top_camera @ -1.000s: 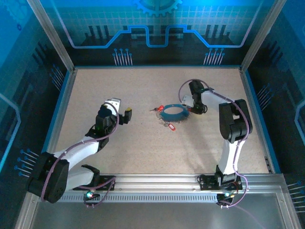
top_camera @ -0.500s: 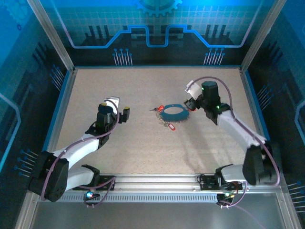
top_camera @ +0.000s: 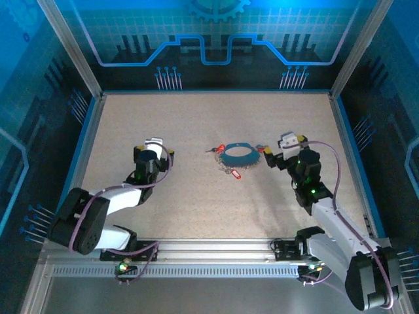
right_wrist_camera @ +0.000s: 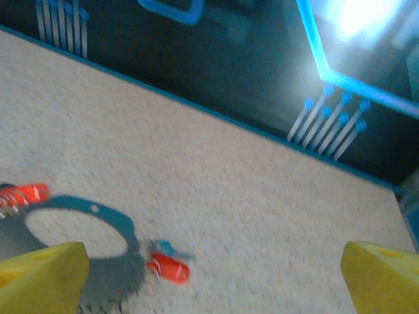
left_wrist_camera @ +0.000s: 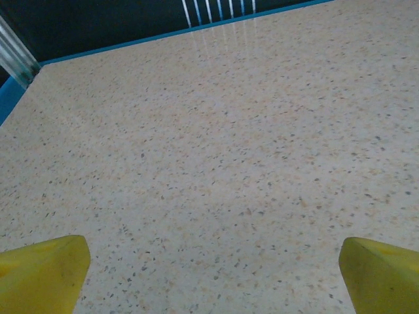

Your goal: Put the keys on the keyring

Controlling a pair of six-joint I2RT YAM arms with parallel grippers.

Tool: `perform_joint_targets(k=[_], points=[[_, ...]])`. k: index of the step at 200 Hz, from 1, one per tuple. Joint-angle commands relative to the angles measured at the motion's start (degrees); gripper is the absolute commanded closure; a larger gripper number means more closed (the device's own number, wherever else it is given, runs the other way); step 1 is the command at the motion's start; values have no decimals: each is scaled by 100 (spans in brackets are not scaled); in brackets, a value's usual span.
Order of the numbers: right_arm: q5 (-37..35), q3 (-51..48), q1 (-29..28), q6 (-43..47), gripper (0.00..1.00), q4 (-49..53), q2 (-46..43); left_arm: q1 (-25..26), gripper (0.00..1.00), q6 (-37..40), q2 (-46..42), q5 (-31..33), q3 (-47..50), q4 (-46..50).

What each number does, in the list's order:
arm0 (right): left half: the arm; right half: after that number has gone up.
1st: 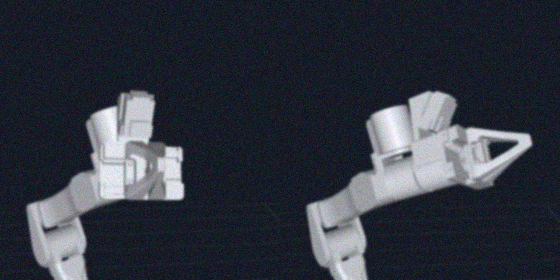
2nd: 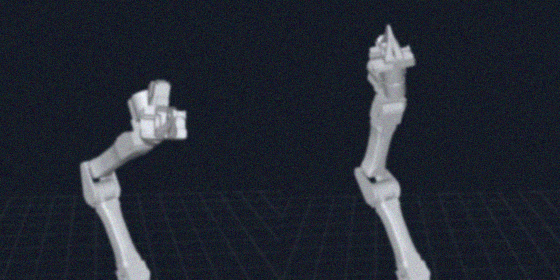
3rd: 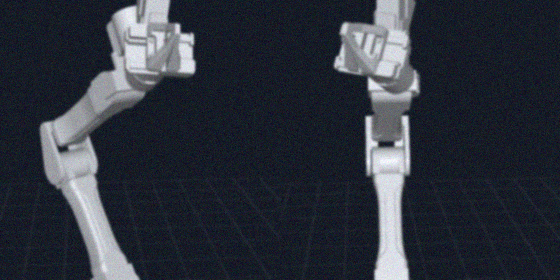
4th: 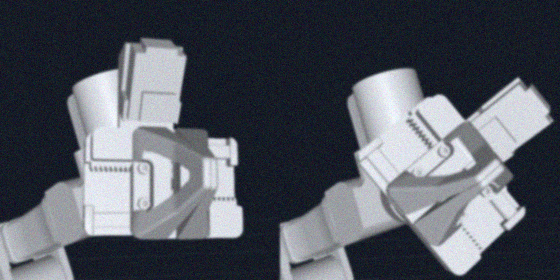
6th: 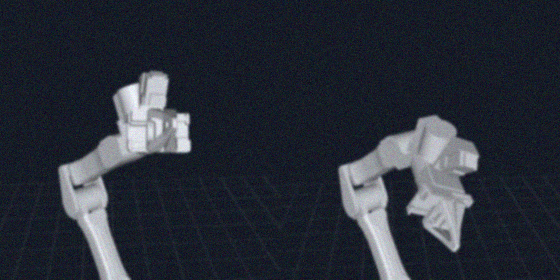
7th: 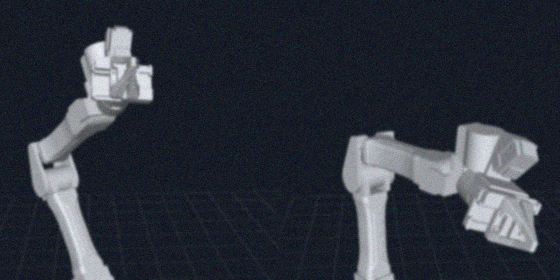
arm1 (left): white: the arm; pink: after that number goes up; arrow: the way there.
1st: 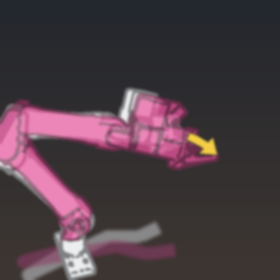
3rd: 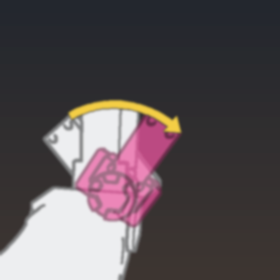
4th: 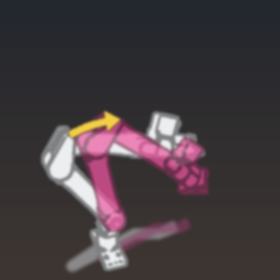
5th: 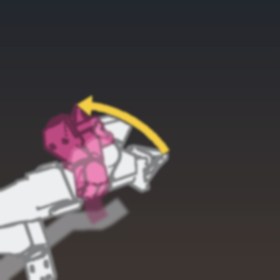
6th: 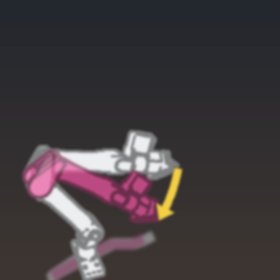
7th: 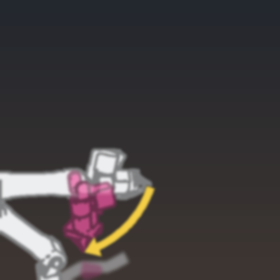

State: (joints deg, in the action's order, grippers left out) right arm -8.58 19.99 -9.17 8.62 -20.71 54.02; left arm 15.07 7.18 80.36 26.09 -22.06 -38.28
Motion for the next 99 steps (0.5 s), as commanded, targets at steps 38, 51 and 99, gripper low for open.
perform_joint_targets(k=[38,51,99], points=[[154,-324,149,-238,0,-2014,1362,-769,1,-127,397,-1181,149,-1380],[246,-328,212,-347,0,-2365,1744,-912,1,-288,363,-1400,123,-1204],[382,-10,337,-557,0,-3036,3061,-1195,1,-428,802,-1974,303,-1900]])
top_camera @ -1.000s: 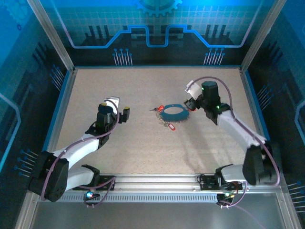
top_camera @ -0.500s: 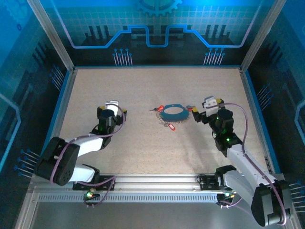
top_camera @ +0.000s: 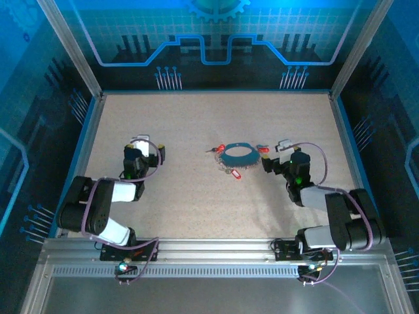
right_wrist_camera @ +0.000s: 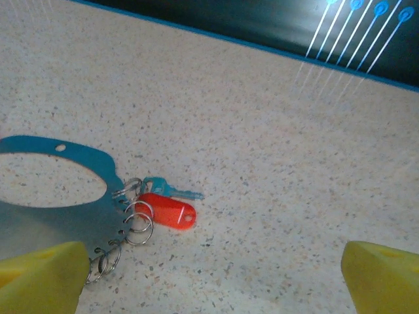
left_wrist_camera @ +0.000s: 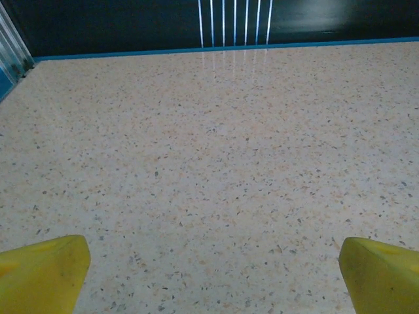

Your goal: Put the keys on the keyring

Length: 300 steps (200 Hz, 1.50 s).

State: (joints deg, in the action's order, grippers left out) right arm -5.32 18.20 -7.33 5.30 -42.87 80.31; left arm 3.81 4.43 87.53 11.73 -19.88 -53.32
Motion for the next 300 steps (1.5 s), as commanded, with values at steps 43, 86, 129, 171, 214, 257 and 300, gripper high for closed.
perform_joint_targets(k=[43,86,129,171,214,257,300], points=[[32,581,224,-347,0,-125,558,-91,1,-186,146,-429,13,-366],[295,658,373,-430,0,-15,589,-159,1,-378,133,-176,-163,-24],[304,659,391,-431,0,-11,582,-170,1,-381,135,-189,-165,-21],[311,668,390,-431,0,-4,582,-170,1,-383,133,-197,-173,-21],[321,667,391,-438,0,-2,584,-170,1,-379,138,-197,-173,-14],[335,670,399,-437,0,-2,585,-170,1,-380,136,-197,-174,-13],[339,667,397,-439,0,7,595,-170,1,-381,139,-195,-174,-13]])
